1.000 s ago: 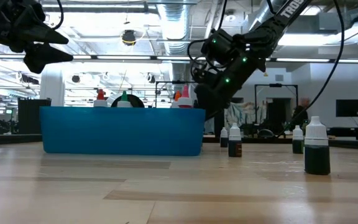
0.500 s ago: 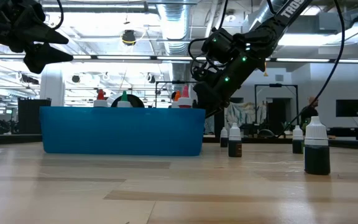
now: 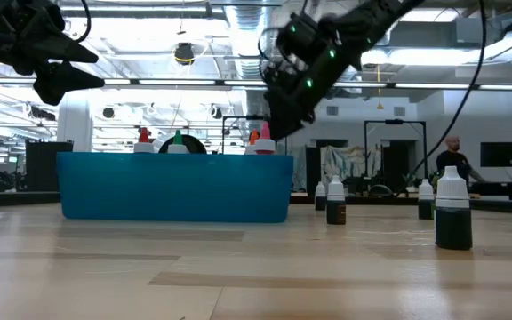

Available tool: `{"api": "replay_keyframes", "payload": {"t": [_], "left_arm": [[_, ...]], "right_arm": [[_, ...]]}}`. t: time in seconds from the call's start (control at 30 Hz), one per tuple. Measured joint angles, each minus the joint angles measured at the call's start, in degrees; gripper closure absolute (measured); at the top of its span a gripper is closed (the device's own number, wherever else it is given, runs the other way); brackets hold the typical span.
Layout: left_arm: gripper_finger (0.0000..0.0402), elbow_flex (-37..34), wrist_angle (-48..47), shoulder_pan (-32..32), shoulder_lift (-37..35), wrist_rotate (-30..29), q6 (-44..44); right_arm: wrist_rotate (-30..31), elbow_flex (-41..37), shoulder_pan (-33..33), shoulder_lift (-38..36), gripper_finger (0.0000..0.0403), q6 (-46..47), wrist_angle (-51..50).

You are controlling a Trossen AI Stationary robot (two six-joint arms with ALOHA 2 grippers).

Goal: Pick & Place food coloring
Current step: Put the large black food coloring bottle into the bin

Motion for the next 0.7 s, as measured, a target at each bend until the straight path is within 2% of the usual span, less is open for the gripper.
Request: {"api": "replay_keyframes", "payload": {"t": [0.37, 0.7], "left_arm": [[0.0152, 0.0, 0.0, 0.0, 0.0, 0.0, 0.1], [0.0152, 0.0, 0.0, 0.0, 0.0, 0.8, 0.1]], "right_arm": [[0.0, 17.3, 6.2, 0.0, 0.0266, -3.2, -16.5], [-0.3, 25.8, 14.6, 0.0, 0.0264, -4.0, -20.2]]}}
